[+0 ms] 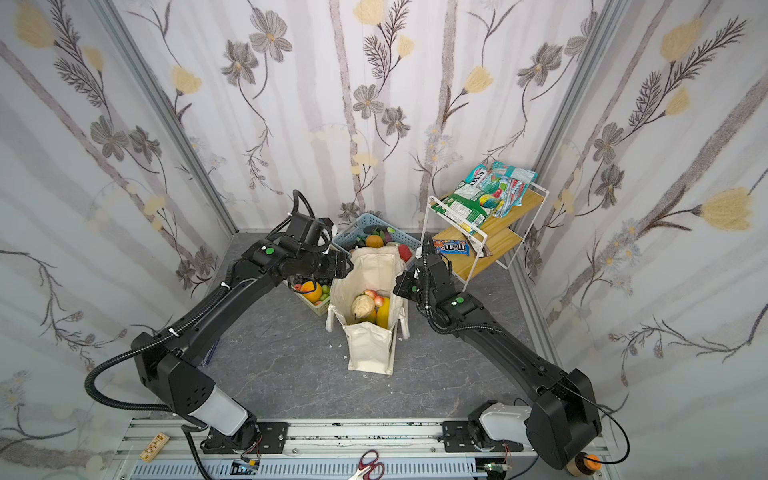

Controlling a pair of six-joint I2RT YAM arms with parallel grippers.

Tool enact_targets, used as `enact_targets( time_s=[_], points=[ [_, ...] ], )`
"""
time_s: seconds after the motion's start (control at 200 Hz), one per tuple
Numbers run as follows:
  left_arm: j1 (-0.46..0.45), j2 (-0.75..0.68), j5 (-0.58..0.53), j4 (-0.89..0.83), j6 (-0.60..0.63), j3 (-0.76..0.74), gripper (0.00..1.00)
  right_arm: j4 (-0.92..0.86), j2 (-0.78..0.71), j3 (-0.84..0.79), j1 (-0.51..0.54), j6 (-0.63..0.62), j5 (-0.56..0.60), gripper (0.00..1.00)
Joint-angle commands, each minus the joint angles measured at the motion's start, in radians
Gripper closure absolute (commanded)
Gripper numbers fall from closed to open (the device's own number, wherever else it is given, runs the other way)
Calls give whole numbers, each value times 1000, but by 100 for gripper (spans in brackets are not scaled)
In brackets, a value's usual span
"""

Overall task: Place the food into the grocery bag and tie it
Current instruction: 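Move the left gripper over the green basket toward the pink fruit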

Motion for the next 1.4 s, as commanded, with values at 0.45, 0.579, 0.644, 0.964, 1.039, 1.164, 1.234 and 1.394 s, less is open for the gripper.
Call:
enact_targets(
  time_s=[0.45,0.579,0.644,0.964,1.039,1.164,1.234,1.394],
  points=[
    [207,32,-156,64,-1,10,24,3,20,28,-6,-11,-12,99],
    [250,92,-191,76,15,4,24,3,20,29,-5,-11,-12,99],
    [270,121,-185,84,19,1,24,3,18,26,-5,-11,-11,99],
    [285,275,-148,147,56,39,22,0,11,18,-6,-11,-5,99],
    [284,316,-130,161,41,62,21,-1,11,19,-5,-10,-4,99],
    [284,398,-122,186,13,99,19,-5,9,21,-5,-8,-3,99],
    [284,442,-130,194,0,126,19,-11,9,23,-6,-8,1,99],
    [284,521,-144,215,-24,172,19,-19,6,23,-6,-8,5,99]
  ],
)
